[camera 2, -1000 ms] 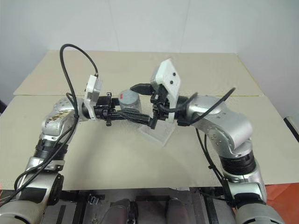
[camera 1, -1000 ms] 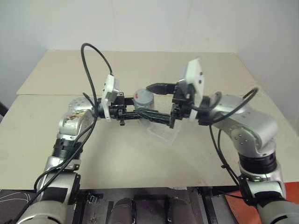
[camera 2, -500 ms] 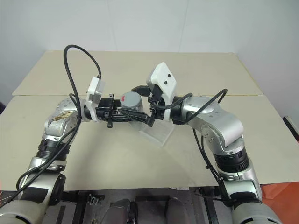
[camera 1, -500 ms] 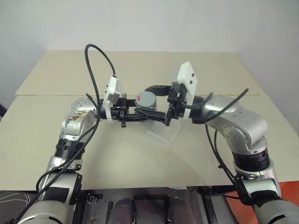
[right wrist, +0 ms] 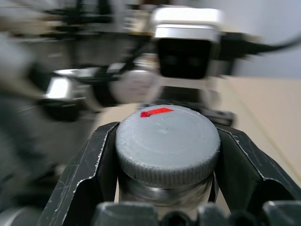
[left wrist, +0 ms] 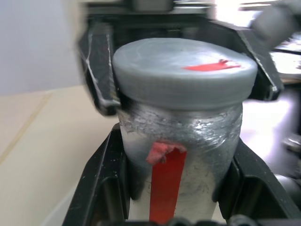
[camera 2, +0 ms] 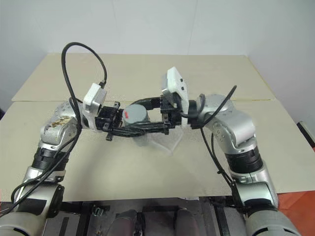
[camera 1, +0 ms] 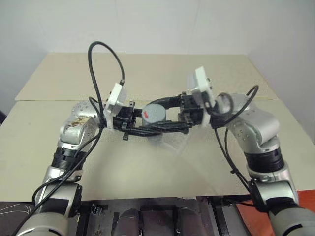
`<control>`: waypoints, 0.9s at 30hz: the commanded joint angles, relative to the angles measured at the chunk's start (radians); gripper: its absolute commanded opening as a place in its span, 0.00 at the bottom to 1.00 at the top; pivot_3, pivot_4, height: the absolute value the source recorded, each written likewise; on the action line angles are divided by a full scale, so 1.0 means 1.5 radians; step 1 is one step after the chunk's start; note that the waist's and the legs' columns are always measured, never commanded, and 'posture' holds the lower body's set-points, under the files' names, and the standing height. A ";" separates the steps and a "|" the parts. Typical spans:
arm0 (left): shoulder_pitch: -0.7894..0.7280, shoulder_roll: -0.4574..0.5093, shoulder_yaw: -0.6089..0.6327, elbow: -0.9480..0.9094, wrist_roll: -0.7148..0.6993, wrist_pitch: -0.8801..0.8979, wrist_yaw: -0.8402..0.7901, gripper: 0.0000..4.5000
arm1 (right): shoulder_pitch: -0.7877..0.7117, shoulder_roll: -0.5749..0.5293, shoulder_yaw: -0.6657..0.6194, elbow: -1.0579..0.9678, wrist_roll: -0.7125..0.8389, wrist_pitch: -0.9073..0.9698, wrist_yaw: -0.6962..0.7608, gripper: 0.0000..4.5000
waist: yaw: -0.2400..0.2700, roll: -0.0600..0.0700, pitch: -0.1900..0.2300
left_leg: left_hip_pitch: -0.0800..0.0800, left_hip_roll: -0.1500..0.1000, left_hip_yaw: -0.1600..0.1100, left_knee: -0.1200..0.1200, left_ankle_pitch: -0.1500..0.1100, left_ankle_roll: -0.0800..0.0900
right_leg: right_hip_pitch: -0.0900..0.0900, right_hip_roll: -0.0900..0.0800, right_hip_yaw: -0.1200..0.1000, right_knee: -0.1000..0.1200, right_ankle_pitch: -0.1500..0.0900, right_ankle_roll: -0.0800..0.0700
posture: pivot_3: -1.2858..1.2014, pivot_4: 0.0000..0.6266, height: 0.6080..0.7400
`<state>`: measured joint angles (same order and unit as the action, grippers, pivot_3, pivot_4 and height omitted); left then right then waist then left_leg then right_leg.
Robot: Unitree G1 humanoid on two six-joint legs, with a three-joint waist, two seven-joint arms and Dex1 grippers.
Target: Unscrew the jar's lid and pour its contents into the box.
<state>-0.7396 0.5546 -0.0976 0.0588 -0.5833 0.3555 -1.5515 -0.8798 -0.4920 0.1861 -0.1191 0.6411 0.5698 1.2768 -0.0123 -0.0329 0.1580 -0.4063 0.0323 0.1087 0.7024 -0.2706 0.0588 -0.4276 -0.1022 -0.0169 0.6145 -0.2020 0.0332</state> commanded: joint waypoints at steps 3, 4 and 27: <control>-0.002 0.017 0.010 -0.047 -0.048 0.030 -0.039 0.43 | -0.080 0.026 0.033 0.119 0.000 -0.096 0.221 0.61 | -0.003 0.000 0.000 | 0.001 0.001 0.000 0.000 0.000 0.000 | 0.000 0.001 0.001 0.001 0.000 0.000 | 0.52 0.24 1.00; -0.002 0.015 0.011 -0.049 -0.046 0.032 -0.035 0.43 | -0.089 0.034 0.039 0.138 -0.010 -0.111 0.224 0.61 | -0.002 0.000 0.000 | 0.001 0.001 0.000 0.000 0.000 0.000 | 0.000 0.001 0.001 0.001 0.000 0.000 | 0.52 0.24 1.00; 0.013 -0.040 0.042 0.042 0.017 -0.018 0.112 0.43 | 0.082 -0.008 -0.106 -0.175 0.001 0.054 -0.212 0.99 | 0.000 0.000 0.000 | 0.000 0.001 0.001 0.001 0.001 -0.002 | -0.003 0.001 0.001 0.006 0.000 -0.001 | 0.52 0.24 1.00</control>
<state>-0.6809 0.5019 -0.0376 0.1226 -0.5610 0.3504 -1.3844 -0.7397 -0.5255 0.0087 -0.3310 0.6473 0.6230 1.0343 -0.0116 -0.0322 0.1586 -0.4065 0.0331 0.1096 0.7033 -0.2685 0.0552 -0.4324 -0.1012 -0.0142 0.6238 -0.2025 0.0321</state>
